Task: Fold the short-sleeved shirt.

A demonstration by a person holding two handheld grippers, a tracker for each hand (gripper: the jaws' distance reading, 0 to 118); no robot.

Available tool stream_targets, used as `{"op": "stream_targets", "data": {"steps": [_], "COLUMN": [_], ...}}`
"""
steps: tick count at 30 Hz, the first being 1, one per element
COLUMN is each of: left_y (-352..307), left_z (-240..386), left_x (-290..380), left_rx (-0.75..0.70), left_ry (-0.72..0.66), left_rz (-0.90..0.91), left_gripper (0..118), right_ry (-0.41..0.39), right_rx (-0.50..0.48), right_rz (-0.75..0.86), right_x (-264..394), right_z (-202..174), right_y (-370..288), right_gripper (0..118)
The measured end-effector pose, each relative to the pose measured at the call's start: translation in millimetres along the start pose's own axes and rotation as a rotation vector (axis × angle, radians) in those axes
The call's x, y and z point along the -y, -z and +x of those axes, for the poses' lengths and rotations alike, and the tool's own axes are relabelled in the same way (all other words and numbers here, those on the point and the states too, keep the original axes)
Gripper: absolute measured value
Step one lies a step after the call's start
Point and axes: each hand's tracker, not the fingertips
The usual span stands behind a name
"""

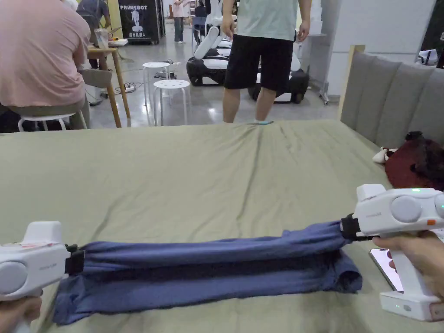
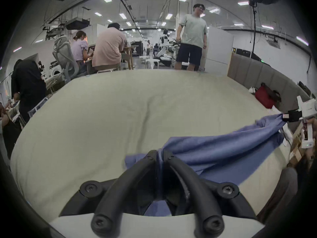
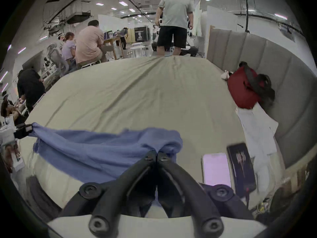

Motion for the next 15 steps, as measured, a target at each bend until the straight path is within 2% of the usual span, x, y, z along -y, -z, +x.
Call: {"op": "stream_targets", "data": {"steps": [6,8,11,12,13,14,15], "left_y": [10,11,11,12,13,14,13], "left_z": [3,3,2,2,1,1,3], "left_x": [51,56,56,55,53,51,50], "left_rx": [-0.009,-0.038,-0.013,-0.013,-0.013,-0.014,-0.012], "left_ry": [-0.003,0.049,0.041,0.041,0.041,0.044,0.051], "left_rz": [-0.079,-0.076,-0.077,-0.080,-0.086,-0.093,-0.102], "left_gripper": [6,6,6,7,13,20,30], "right_ry": [-0.070,-0.084,-0.104,-0.104,-0.104,-0.115,-0.152], "right_rx": [0.029,0.032,0.037,0.041,0.042,0.051,0.080], "right_rz": [-0.106,-0.131,-0.149,-0.153,-0.153,-0.151,-0.140], "right_x": [50,57,58,57,58,57,55], "right_z": [-8,-11,-8,-8,-7,-10,-12], "right_y": [23,33,46,48,46,45,42], "right_gripper": [1,1,4,9,21,34,52]}}
